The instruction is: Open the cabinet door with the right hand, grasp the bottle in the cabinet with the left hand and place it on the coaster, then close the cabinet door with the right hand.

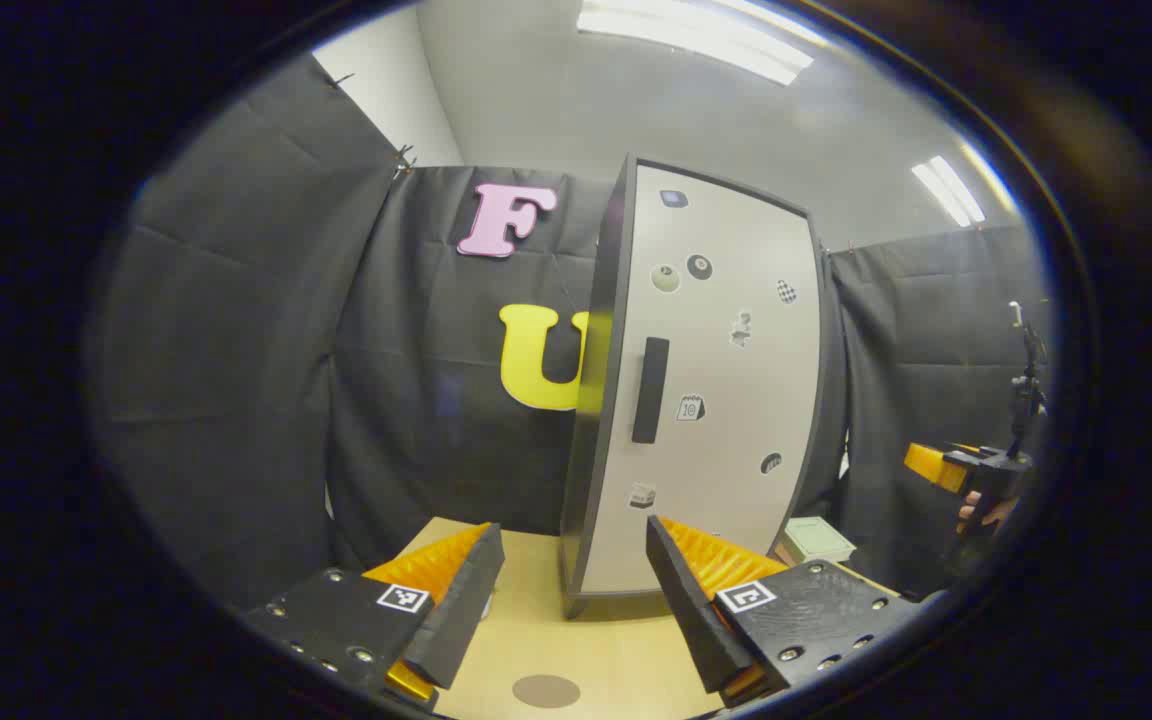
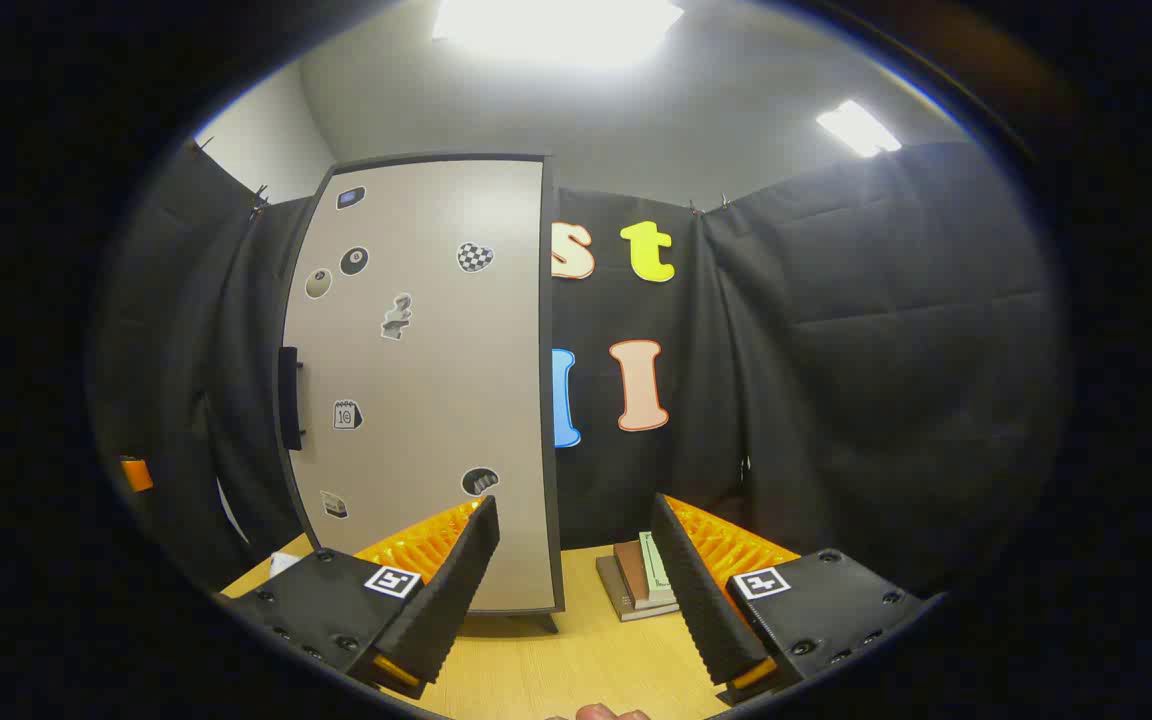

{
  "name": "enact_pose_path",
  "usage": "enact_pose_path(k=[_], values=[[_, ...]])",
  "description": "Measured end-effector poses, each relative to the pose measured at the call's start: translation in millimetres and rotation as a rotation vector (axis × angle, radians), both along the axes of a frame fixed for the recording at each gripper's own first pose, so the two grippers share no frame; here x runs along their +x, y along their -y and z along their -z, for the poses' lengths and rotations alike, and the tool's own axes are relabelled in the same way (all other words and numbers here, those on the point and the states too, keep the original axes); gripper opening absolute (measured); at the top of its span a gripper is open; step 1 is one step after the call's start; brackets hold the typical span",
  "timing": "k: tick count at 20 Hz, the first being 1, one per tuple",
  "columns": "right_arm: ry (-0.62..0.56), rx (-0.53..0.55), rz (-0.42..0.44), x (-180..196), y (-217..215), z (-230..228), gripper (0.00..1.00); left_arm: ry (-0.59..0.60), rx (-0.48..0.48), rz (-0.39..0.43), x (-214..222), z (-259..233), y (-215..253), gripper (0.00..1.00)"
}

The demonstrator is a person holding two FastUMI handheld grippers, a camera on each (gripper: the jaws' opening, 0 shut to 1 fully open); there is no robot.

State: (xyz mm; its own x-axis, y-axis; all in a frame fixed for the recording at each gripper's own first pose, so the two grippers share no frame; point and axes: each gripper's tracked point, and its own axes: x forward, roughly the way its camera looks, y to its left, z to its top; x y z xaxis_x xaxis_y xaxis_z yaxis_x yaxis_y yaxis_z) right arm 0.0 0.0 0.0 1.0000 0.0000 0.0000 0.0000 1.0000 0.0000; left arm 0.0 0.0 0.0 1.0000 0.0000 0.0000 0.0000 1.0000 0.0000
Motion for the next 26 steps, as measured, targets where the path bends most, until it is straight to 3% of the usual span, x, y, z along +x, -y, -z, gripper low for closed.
enact_pose_path(k=[6, 13, 18, 26], values=[[0.006, 0.006, -0.019, -3, 1, -27, 0.96, -0.019, 0.017, 0.014, -1, -26, 5, 0.88], [0.011, 0.014, -0.078, -8, -14, -45, 0.97, -0.038, 0.113, 0.016, -5, -25, 21, 0.88], [-0.016, -0.002, -0.132, -9, -31, -43, 0.96, -0.076, 0.038, 0.031, -5, 0, 29, 0.88], [-0.041, -0.007, -0.222, -8, -70, -44, 0.97, -0.1, 0.038, -0.034, -23, 11, 10, 0.87]])
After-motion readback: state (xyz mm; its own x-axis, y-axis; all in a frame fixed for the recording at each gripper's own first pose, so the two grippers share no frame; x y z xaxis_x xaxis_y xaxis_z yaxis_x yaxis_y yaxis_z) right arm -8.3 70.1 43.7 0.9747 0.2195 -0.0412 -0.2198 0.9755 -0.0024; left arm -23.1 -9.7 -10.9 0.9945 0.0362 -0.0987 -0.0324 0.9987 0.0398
